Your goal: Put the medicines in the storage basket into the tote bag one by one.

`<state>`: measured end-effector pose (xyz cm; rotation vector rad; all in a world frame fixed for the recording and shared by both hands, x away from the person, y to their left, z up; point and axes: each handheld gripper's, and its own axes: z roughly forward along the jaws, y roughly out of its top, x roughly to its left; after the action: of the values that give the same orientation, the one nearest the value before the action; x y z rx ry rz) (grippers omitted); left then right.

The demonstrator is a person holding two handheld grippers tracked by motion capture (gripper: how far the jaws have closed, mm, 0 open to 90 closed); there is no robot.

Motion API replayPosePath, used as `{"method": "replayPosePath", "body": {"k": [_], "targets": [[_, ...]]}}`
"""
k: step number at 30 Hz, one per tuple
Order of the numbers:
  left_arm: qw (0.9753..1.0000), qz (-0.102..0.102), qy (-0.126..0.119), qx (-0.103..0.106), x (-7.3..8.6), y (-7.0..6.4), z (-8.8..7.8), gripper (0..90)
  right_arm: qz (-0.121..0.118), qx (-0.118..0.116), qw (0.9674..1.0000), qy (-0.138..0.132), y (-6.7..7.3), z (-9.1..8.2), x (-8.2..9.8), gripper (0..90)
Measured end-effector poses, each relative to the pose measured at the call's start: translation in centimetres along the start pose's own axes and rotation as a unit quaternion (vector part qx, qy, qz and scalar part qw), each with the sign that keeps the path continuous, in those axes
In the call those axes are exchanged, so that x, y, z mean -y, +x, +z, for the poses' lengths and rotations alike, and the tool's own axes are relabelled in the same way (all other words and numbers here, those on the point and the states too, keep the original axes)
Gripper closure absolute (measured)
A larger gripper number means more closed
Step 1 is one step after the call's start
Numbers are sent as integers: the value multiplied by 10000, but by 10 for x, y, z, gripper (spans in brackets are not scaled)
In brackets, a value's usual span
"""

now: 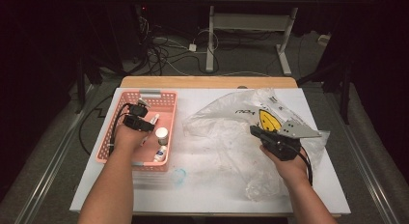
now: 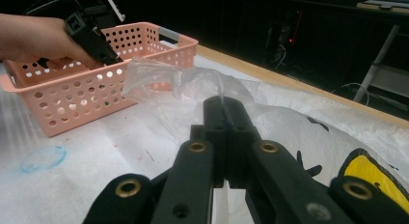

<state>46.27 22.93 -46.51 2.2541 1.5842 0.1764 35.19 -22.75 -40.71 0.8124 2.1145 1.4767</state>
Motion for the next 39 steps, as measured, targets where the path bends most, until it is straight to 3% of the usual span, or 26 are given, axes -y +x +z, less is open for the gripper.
{"method": "replayPosePath", "body": {"k": [13,21,33,39], "targets": [[9982,-41,-591,68,5,-2,-20,689,29,-20,10000,-91,-2,-2,-1,900],[9939,36,-1073,253,11,-11,-37,689,20,-37,9999,-122,-2,-2,-1,900],[9841,208,-1715,414,26,-20,-60,689,22,-29,9999,-113,-2,-3,-2,900],[9755,320,-2106,559,39,-30,-75,689,47,-39,9999,-120,-1,-2,-2,900]]}}
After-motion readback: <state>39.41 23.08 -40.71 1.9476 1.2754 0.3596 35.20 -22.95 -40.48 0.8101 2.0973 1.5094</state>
